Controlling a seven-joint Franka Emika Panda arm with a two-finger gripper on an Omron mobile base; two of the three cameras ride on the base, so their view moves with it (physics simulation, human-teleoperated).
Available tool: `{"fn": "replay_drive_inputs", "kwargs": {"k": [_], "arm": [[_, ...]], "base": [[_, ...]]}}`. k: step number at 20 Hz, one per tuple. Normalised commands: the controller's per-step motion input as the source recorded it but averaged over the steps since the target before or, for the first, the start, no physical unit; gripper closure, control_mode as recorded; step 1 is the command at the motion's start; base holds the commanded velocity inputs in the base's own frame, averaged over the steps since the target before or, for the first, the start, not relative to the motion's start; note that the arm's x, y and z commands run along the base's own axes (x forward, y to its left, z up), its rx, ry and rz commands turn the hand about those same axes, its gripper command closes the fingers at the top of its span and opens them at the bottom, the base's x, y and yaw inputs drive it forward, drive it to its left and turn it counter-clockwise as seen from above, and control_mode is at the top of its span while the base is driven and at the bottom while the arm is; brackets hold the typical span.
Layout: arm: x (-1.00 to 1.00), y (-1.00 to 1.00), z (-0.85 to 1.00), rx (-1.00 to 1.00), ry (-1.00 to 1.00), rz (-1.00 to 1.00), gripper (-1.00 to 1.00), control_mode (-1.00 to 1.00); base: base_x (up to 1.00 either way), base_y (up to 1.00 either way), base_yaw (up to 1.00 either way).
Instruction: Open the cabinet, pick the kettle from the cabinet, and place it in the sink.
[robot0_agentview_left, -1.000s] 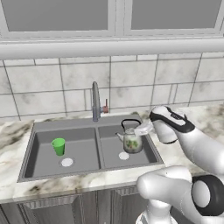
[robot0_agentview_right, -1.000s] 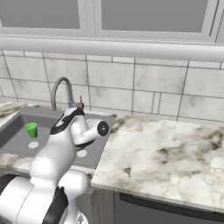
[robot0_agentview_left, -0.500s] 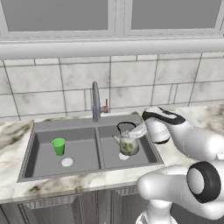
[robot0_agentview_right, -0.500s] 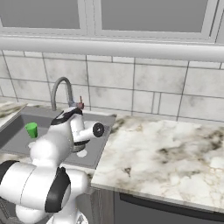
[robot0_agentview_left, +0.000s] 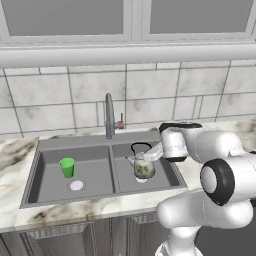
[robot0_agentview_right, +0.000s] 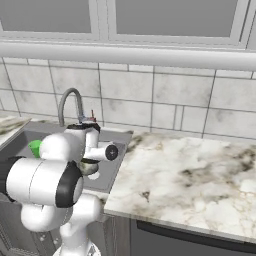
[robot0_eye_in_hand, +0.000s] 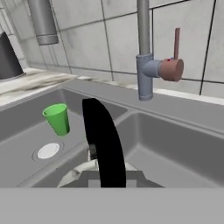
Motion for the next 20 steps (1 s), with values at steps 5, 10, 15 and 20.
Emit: {"fn": "replay_drive_inputs", "kwargs": {"k": [5, 10, 15, 20], "arm": [[0.27, 0.09, -0.25, 0.00, -0.01, 0.01, 1.00, -1.00], [0.18, 0.12, -0.28, 0.00, 0.00, 0.04, 1.00, -1.00], [0.12, 0.05, -0.28, 0.00, -0.02, 0.06, 1.00, -1.00], [0.16, 0.02, -0.23, 0.00, -0.03, 0.06, 1.00, -1.00]], "base": [[0.00, 0.00, 0.00], [0.00, 0.00, 0.00], [0.00, 0.00, 0.00], [0.00, 0.00, 0.00]]}}
